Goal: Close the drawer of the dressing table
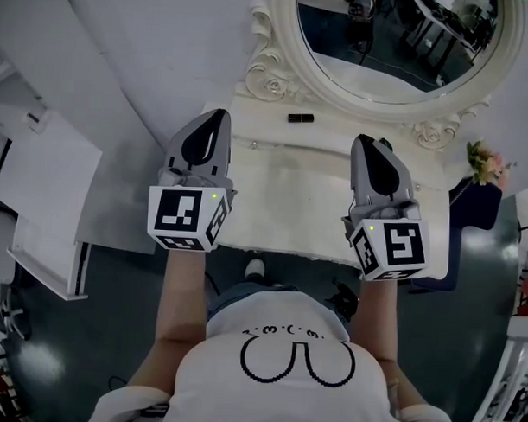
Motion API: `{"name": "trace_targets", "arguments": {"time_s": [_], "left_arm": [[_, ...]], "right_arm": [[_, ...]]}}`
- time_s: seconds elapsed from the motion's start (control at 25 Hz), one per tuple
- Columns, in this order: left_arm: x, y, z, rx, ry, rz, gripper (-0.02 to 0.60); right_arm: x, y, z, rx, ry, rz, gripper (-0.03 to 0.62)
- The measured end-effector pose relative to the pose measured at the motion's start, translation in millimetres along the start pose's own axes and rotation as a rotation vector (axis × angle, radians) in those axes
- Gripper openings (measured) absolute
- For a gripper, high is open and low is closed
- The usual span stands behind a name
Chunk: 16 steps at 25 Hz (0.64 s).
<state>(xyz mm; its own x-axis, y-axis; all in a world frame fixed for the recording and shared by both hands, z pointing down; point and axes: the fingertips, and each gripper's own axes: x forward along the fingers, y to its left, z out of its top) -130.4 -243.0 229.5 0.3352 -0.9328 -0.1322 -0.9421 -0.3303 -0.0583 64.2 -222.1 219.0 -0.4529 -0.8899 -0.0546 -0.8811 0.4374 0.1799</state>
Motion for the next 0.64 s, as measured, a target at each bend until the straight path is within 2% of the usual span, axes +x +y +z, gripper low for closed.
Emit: {"name": "trace_targets", "arguments": {"time_s": [0.28, 0.64], "left_arm": [[4.9, -4.1, 17.2, 0.021, -0.028, -0.003, -0.003], [11.9, -9.5, 20.0, 0.036, -0.024, -0.008, -0.003]], "right_arm": [[0.0, -4.9, 13.5, -0.016, -0.025, 0.000, -0.001], [0.4, -8.5, 16.4, -0.027, -0.034, 0.004, -0.001]]}}
